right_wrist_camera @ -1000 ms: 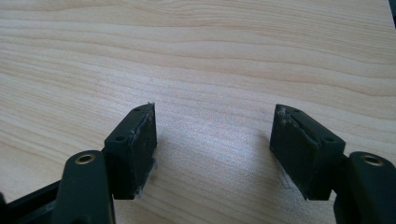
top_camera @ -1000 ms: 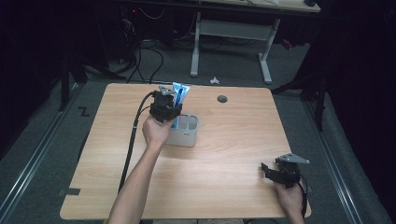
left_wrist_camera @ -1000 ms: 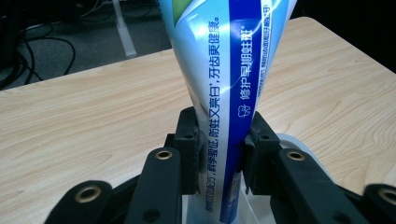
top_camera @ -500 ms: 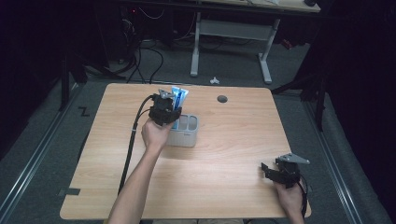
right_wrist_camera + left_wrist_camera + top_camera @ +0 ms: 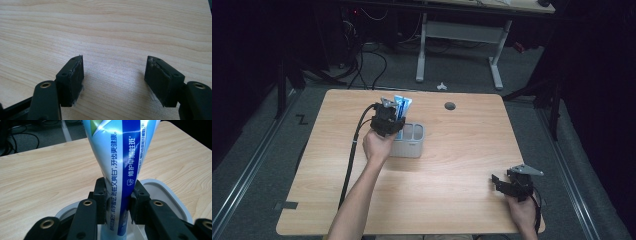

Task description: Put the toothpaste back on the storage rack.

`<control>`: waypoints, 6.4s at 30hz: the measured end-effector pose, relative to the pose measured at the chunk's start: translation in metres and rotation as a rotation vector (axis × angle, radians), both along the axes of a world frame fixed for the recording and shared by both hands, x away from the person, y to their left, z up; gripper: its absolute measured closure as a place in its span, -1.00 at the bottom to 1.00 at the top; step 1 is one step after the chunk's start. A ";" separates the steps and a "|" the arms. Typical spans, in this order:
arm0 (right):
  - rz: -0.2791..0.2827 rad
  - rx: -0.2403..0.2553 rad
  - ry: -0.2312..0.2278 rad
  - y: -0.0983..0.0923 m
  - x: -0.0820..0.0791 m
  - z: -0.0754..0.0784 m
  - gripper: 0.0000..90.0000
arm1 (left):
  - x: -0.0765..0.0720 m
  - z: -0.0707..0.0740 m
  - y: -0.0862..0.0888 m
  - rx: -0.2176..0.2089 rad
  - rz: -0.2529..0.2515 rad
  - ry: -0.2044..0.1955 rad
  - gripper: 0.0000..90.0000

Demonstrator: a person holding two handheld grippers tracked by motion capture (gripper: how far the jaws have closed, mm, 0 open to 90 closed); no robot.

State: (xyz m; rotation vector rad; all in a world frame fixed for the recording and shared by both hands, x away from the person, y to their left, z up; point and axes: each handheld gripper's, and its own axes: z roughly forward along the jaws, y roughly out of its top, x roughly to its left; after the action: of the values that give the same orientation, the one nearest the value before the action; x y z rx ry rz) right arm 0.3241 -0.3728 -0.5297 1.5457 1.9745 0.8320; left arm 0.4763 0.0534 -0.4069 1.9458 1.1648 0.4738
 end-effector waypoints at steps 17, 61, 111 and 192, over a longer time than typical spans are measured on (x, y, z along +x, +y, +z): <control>-0.001 0.002 0.001 0.000 0.000 0.000 -0.29 | -0.001 -0.007 -0.001 0.029 0.000 0.020 0.57; -0.002 0.001 0.001 0.000 0.000 0.000 -0.29 | -0.019 -0.002 0.023 -0.029 0.002 -0.039 -0.07; -0.005 0.002 0.001 0.000 0.000 0.000 -0.29 | -0.058 0.009 0.094 -0.059 0.081 -0.112 -0.03; -0.006 0.001 0.001 0.000 0.000 0.000 -0.29 | -0.107 -0.056 0.135 -0.065 0.145 -0.017 -0.08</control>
State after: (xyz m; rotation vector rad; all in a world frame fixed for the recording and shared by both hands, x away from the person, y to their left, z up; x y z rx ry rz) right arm 0.3242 -0.3727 -0.5297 1.5519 1.9700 0.8303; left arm 0.3698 0.1887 -0.4627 1.8066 1.3001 0.5201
